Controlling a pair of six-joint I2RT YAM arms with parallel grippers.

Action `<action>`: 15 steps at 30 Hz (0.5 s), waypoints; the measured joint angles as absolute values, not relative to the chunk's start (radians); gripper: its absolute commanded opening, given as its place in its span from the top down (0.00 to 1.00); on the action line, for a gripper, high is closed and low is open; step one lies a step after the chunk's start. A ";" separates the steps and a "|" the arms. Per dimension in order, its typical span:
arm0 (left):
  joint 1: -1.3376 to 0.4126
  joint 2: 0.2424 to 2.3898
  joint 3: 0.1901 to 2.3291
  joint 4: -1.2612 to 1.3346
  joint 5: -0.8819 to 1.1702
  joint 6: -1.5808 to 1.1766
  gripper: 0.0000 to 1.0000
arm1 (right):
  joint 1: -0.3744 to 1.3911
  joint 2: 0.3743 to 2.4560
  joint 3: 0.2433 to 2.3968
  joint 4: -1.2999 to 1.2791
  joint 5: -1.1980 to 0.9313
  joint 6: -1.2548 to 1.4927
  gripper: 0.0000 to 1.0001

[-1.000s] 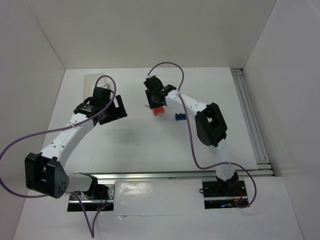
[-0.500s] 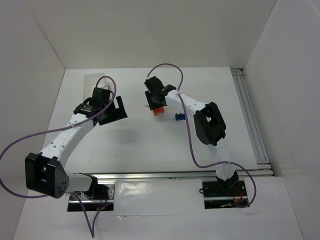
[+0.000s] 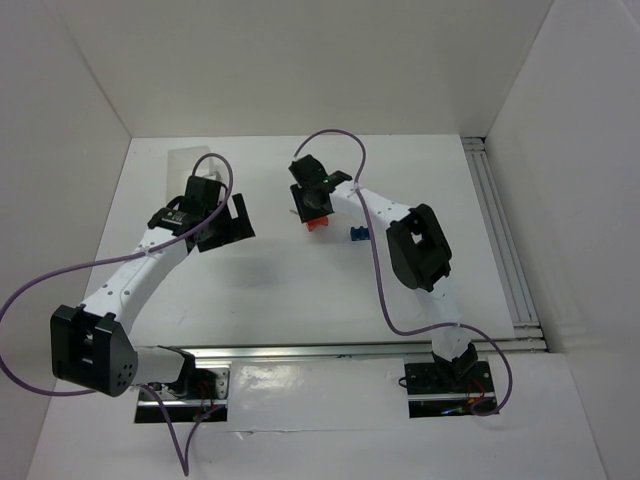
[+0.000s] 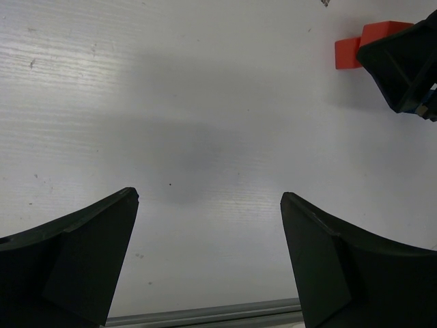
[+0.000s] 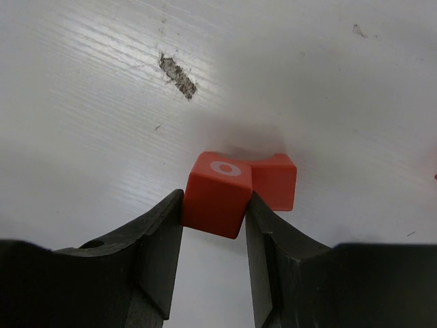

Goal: Build the wood block tower

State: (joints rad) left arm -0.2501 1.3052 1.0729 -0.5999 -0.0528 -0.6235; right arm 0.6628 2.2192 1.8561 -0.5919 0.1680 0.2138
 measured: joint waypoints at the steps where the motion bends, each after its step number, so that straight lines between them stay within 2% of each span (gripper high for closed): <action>1: -0.250 1.305 1.073 -0.600 -0.052 -0.624 0.01 | 0.663 2.220 1.852 -0.591 0.168 0.214 0.56; 6: -0.250 1.305 1.073 -0.600 -0.046 -0.624 0.01 | 0.663 2.220 1.830 -0.591 0.168 0.213 0.56; 15: -0.250 1.305 1.073 -0.599 -0.046 -0.624 0.01 | 0.663 2.220 1.818 -0.592 0.168 0.205 0.35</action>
